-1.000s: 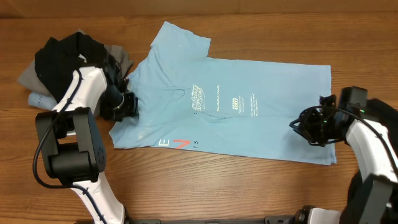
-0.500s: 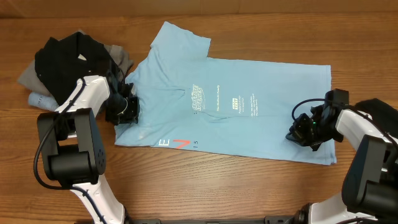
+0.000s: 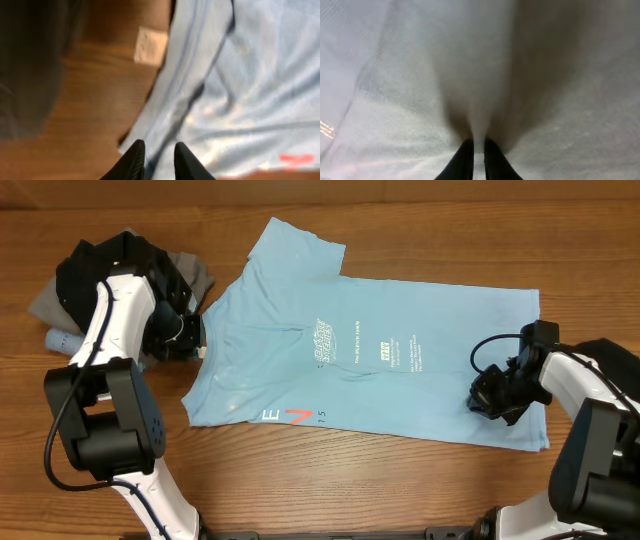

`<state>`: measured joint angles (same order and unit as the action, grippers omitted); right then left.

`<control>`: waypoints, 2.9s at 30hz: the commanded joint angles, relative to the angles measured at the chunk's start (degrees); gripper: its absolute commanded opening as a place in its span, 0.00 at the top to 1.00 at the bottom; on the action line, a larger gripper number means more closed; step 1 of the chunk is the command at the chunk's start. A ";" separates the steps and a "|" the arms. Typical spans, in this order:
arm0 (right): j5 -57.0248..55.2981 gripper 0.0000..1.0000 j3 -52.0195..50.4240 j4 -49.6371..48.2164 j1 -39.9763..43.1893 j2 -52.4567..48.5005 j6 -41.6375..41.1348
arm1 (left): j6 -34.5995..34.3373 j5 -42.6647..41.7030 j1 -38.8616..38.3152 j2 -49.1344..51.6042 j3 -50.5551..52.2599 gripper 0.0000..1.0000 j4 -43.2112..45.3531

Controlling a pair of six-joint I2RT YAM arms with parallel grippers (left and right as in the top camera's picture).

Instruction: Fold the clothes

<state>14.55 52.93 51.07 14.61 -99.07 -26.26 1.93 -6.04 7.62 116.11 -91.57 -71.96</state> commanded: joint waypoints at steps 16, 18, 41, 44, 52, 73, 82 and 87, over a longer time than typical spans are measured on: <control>5.92 0.87 -9.25 -0.20 0.02 8.57 3.02 | 3.89 -8.41 -0.90 0.35 17.79 0.88 10.84; 5.92 0.89 -11.06 -2.12 0.02 8.57 1.51 | 3.87 -8.41 -0.90 0.35 18.88 0.95 12.61; -14.86 0.96 -6.51 1.81 1.75 8.63 -6.10 | 3.69 -0.42 1.46 0.35 9.88 0.69 8.24; -6.40 0.93 -4.22 3.96 1.75 8.87 0.09 | 3.69 -0.85 1.46 0.35 9.86 0.55 4.46; -3.91 0.92 -5.49 7.91 1.75 9.27 0.66 | 3.87 -0.83 1.46 0.35 10.73 0.68 1.75; -17.99 0.96 -12.22 2.82 8.87 9.27 -6.34 | 0.68 5.16 5.18 0.33 10.16 0.96 6.19; -13.77 0.89 -8.26 6.38 8.87 9.38 -2.99 | 0.68 4.96 5.11 0.33 4.87 0.62 0.24; -8.85 0.87 -1.18 11.13 8.87 12.52 -0.42 | 2.05 1.62 3.80 -0.46 -0.52 0.65 -3.06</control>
<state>2.85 46.68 61.45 23.22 -89.30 -29.34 2.96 -1.89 12.25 115.96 -87.42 -74.11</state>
